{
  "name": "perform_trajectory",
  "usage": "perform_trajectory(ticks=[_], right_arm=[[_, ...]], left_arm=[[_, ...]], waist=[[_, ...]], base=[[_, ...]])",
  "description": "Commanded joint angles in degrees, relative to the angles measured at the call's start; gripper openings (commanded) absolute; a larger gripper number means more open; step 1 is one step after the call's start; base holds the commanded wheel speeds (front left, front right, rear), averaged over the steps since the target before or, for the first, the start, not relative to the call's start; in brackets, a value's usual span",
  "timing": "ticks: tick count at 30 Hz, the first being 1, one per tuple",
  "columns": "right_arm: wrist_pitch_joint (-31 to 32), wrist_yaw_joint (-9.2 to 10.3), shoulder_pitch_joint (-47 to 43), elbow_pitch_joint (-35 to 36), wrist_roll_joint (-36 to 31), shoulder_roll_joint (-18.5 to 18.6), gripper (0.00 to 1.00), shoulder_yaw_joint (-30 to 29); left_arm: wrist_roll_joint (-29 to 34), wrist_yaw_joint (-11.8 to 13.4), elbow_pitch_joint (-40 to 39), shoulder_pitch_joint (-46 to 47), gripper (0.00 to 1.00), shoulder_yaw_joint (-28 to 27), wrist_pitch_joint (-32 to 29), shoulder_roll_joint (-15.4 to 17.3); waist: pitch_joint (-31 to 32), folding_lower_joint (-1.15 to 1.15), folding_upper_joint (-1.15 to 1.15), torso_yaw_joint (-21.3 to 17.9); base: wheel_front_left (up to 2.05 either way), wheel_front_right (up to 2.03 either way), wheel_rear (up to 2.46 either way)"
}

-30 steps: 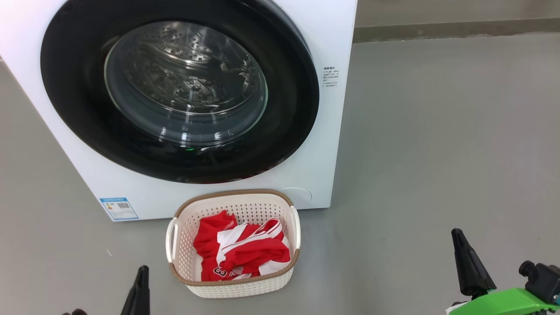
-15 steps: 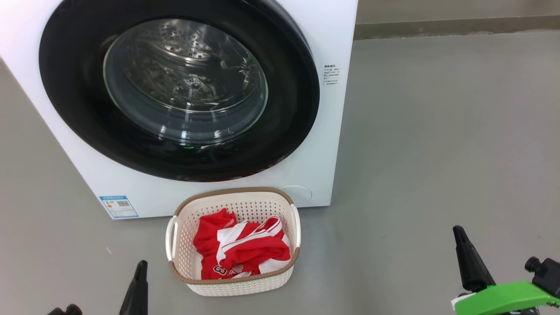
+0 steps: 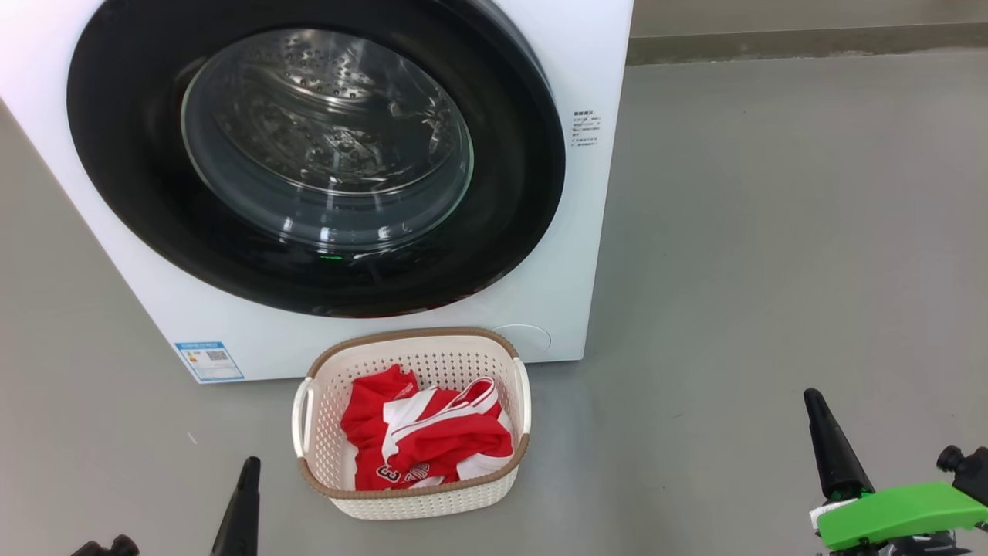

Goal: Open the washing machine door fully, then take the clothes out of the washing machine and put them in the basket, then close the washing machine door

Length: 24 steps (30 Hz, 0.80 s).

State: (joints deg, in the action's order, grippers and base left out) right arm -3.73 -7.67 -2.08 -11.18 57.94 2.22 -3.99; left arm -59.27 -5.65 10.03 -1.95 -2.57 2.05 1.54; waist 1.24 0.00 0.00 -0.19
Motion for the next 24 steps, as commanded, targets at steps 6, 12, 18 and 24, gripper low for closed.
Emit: perform_trajectory(ticks=[6, 12, 18, 24], right_arm=[[1.35, 0.1, 3.53, 0.78, 5.41, 1.18, 0.0, 0.29], [2.38, 0.11, 4.15, 0.3, 9.45, 1.25, 0.0, 0.11], [3.42, 0.13, 4.77, -0.17, 13.5, 1.32, 0.0, -0.07], [4.46, 0.14, 5.39, -0.65, 17.54, 1.39, 0.0, -0.27]], left_arm=[[-4.99, -0.81, -0.37, 3.3, 0.0, -1.81, -1.2, 0.96], [-8.74, -0.94, 0.22, 3.95, 0.0, -2.1, -2.19, 1.01], [-12.5, -1.08, 0.82, 4.6, 0.0, -2.38, -3.18, 1.06], [-16.27, -1.22, 1.41, 5.26, 0.0, -2.67, -4.16, 1.11]], waist=[[-0.18, 0.0, 0.0, 0.03], [-0.35, 0.0, 0.0, 0.05], [-0.52, 0.0, 0.0, 0.07], [-0.68, 0.0, 0.0, 0.09]], base=[[0.0, 0.0, 0.0], [0.0, 0.0, 0.0], [0.0, 0.0, 0.0], [0.0, 0.0, 0.0]])
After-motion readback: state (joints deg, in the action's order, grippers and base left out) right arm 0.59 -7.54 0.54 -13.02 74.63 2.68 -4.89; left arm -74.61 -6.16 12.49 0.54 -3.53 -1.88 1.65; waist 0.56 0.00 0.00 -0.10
